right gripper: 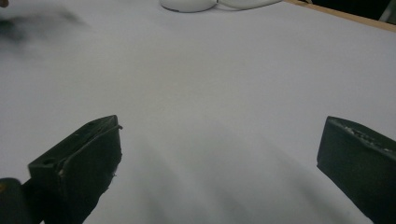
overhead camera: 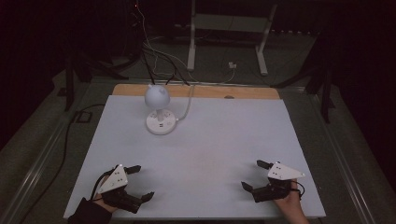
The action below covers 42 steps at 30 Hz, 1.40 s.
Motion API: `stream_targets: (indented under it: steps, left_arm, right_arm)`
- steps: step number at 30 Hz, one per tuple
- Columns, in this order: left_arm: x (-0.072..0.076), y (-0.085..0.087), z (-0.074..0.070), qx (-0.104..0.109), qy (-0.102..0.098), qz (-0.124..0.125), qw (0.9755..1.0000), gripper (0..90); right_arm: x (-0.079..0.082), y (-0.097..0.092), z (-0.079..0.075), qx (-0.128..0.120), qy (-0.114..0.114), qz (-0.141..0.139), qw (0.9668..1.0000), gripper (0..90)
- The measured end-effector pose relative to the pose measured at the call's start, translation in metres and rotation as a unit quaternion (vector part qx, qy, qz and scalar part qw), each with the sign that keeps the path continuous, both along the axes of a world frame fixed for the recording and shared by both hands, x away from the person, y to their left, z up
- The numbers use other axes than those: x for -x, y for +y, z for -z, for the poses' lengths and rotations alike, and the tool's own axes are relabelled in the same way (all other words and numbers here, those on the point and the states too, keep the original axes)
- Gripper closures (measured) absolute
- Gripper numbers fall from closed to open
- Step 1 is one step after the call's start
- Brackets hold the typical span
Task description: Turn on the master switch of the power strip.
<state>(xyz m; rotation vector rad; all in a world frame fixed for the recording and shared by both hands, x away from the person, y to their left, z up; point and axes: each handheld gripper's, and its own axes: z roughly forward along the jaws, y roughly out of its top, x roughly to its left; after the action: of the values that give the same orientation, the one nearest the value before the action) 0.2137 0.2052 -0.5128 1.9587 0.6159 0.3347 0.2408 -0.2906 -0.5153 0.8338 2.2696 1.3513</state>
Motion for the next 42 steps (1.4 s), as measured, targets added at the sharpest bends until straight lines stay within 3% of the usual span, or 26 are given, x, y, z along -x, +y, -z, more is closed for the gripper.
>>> stream_targets:
  steps: [12,19,28,42]
  left_arm:
    - [0.000,-0.003,0.001,-0.011,0.001,0.006,0.9999,0.1]
    - [0.000,-0.006,0.001,-0.018,0.006,0.009,0.9998,0.1]
    - [0.001,-0.008,0.000,-0.026,0.005,0.015,0.9995,0.2]
    - [0.002,-0.017,-0.010,-0.025,0.016,0.047,0.9984,0.1]
  right_arm:
    - [0.004,0.002,0.001,0.003,-0.018,0.008,0.9998,0.0]
    - [0.004,0.003,0.000,0.015,-0.007,-0.001,0.9999,0.0]
    - [0.005,0.004,-0.002,0.012,-0.014,0.003,0.9998,0.0]
    - [0.009,0.006,-0.004,0.005,-0.018,0.002,0.9998,0.0]
